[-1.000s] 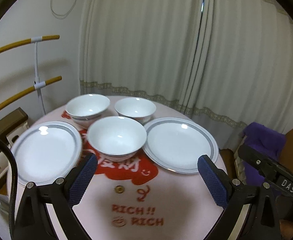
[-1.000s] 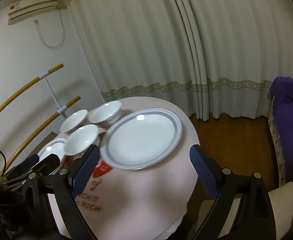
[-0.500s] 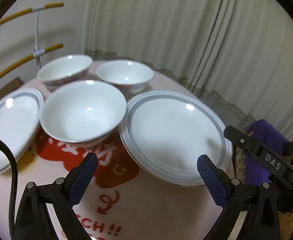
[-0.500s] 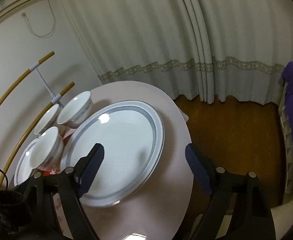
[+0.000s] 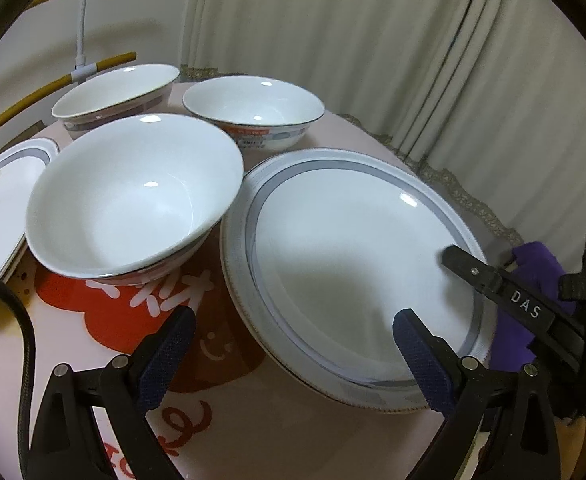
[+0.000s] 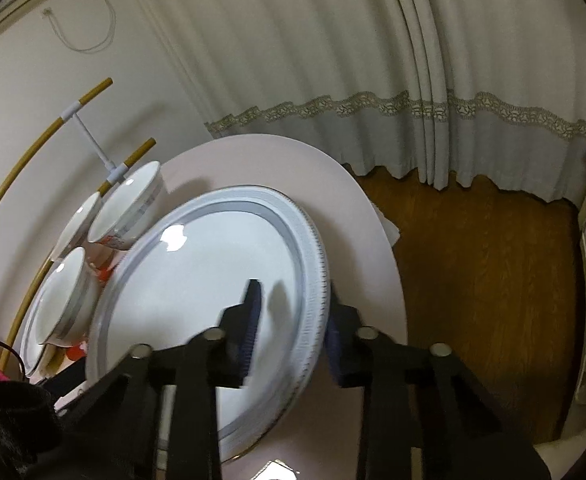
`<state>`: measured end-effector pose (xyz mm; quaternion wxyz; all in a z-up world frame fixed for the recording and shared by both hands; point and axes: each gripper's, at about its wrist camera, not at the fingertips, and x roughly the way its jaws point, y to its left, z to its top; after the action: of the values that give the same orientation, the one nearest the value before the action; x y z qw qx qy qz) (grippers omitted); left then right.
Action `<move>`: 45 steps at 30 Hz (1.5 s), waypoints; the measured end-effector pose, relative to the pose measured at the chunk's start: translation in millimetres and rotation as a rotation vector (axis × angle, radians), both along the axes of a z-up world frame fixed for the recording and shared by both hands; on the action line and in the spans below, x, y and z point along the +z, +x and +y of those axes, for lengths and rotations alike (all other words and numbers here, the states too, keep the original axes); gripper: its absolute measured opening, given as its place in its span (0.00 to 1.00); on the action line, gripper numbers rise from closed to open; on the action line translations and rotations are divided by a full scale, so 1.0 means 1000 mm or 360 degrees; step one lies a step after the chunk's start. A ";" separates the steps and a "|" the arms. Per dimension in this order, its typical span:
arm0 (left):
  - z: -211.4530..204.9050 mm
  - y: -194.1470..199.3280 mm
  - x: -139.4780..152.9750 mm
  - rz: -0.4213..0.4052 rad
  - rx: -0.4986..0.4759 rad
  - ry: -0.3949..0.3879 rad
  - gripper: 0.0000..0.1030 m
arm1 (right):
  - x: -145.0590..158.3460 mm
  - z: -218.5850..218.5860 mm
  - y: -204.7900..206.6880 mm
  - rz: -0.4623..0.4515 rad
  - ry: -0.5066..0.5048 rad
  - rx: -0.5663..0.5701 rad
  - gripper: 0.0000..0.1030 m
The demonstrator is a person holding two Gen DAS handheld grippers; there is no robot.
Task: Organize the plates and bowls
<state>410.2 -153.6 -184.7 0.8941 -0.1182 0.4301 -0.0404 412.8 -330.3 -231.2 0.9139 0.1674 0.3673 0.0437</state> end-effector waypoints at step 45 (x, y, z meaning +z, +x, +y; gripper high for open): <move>0.112 -0.122 0.001 0.0077 -0.0262 0.0013 0.25 | -0.005 0.088 -0.174 -0.0003 0.0095 -0.0056 0.17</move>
<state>288.5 -41.3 -183.3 0.8776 -0.0797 0.4601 -0.1090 238.5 -242.4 -236.3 0.9094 0.2010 0.3620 0.0387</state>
